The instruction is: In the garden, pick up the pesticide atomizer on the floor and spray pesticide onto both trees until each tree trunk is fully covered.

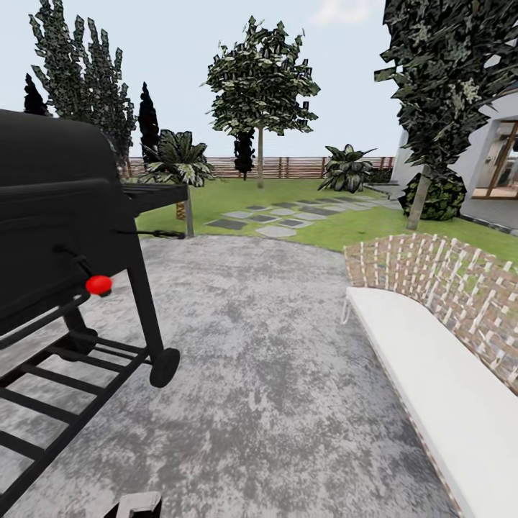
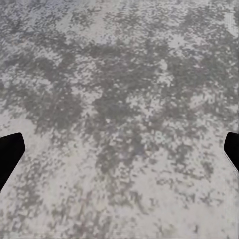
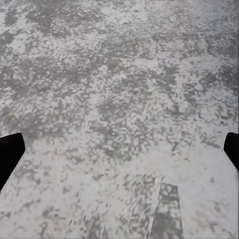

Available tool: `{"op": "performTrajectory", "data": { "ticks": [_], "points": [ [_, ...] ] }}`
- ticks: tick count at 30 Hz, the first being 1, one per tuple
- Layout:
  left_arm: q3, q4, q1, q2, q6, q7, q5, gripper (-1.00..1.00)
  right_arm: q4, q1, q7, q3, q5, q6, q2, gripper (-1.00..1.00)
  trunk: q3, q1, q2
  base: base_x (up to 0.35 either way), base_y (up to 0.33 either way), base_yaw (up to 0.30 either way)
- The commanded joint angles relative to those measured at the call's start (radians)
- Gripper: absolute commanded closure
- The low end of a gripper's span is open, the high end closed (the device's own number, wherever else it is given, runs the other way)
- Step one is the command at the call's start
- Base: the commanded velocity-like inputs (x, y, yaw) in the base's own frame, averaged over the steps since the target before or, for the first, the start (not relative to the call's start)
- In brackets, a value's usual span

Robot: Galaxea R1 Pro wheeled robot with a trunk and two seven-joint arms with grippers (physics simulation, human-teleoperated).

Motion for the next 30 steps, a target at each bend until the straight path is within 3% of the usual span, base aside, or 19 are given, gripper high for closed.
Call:
{"op": "performTrajectory", "data": {
  "ticks": [1, 30],
  "points": [
    [0.0, 0.0, 0.0, 0.0, 0.0, 0.0, 0.0, -1.0, 0.0, 0.0, 0.0, 0.0, 0.0, 0.0, 0.0, -1.0, 0.0, 0.0, 0.0, 0.331, 0.0, 0.0],
    [-0.001, 0.019, 0.0, -0.002, -0.001, 0.008, -0.001, -1.0, 0.006, 0.0, 0.0, 0.003, 0.003, 0.001, 0.003, -1.0, 0.0, 0.0, 0.0, 0.339, 0.0, 0.0]
  ]
}}
